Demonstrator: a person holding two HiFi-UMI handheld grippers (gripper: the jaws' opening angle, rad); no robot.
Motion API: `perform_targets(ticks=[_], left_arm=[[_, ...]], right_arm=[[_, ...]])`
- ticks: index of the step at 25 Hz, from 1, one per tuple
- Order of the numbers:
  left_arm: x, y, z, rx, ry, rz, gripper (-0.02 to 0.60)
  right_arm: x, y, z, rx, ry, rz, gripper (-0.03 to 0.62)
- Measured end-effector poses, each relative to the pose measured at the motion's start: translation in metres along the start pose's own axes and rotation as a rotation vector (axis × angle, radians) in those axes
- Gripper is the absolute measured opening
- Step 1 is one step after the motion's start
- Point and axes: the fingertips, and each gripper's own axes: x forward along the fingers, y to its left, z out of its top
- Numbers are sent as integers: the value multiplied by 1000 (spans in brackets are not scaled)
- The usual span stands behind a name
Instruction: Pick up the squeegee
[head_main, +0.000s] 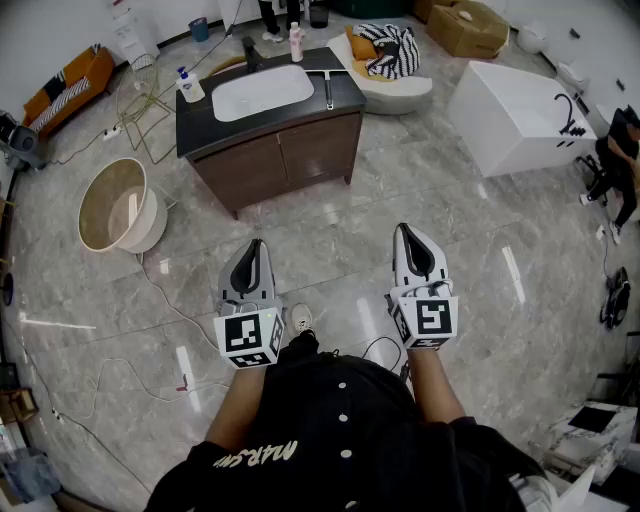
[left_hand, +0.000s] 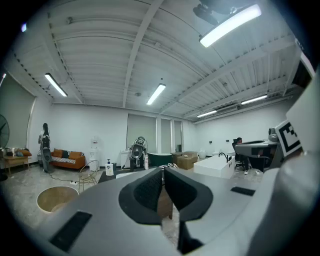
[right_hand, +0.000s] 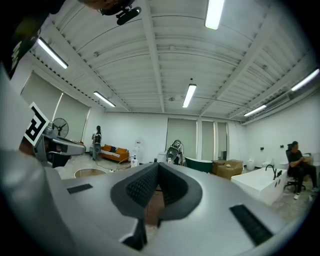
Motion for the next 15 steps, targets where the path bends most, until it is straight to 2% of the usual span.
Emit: perform_targets(ticks=[15], left_arm=[[34,9,-9,-16,24,-7,21]], right_arm=[[30,-3,-4,20,-6,18,-3]])
